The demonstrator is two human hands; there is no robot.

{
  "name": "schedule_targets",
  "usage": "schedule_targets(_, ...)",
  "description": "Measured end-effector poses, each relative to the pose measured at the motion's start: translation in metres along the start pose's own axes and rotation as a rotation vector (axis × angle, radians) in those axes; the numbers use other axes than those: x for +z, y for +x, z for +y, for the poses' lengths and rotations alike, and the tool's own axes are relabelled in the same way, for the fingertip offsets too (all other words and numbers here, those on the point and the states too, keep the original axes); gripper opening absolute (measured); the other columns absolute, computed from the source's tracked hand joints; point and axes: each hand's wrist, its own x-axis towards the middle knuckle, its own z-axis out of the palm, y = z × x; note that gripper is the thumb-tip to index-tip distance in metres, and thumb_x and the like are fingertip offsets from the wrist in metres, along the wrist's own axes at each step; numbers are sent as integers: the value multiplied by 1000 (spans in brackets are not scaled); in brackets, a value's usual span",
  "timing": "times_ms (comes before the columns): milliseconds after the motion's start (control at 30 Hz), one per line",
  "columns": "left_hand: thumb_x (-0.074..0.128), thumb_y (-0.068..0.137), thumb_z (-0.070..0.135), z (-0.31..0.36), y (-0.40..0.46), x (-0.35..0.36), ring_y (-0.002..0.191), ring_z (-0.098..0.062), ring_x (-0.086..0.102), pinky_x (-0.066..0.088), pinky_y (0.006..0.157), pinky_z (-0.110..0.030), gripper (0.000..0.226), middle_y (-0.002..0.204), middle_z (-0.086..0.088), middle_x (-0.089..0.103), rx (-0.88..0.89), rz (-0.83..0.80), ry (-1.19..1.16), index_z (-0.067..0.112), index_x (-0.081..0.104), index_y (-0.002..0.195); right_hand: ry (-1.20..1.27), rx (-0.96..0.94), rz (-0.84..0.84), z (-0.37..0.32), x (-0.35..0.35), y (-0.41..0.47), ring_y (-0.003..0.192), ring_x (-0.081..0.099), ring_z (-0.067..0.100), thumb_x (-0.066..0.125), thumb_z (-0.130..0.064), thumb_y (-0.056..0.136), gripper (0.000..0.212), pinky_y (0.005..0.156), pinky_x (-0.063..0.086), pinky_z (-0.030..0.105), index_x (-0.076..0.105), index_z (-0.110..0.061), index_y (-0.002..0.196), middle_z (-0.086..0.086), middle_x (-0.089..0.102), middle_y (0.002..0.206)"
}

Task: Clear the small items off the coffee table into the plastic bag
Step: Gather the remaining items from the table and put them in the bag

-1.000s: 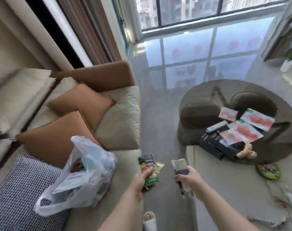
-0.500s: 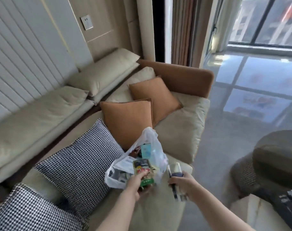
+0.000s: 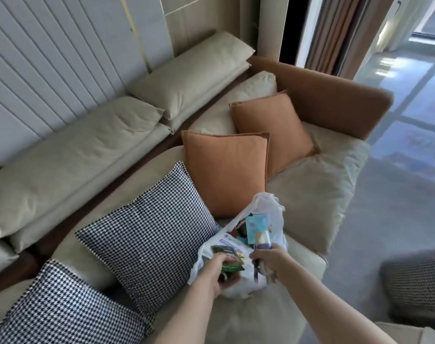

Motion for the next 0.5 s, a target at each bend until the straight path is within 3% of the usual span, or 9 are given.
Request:
schedule_targets(233, 60, 85, 0, 24, 60, 29, 56, -27, 62, 53, 41, -26, 7, 58, -19, 67, -91, 64, -42, -6, 59, 81, -74, 98, 79, -30, 20, 59, 64, 50, 15, 72, -12, 75, 36, 52, 42, 25, 49, -10, 103, 5, 52, 76)
schedule_targets(367, 63, 86, 1, 24, 91, 33, 80, -33, 62, 55, 66, -36, 6, 89, -21, 65, -66, 124, -35, -1, 58, 89, -97, 162, 123, -37, 23, 92, 60, 50, 17, 68, -16, 78, 34, 49, 45, 27, 44, -13, 102, 6, 50, 73)
schedule_targets(500, 56, 93, 7, 20, 100, 20, 103, -35, 57, 53, 83, -43, 19, 111, -22, 60, -87, 260, 60, -1, 56, 111, -130, 237, 118, -40, 28, 108, 70, 50, 20, 64, -15, 83, 48, 48, 42, 28, 34, -13, 120, 8, 45, 84)
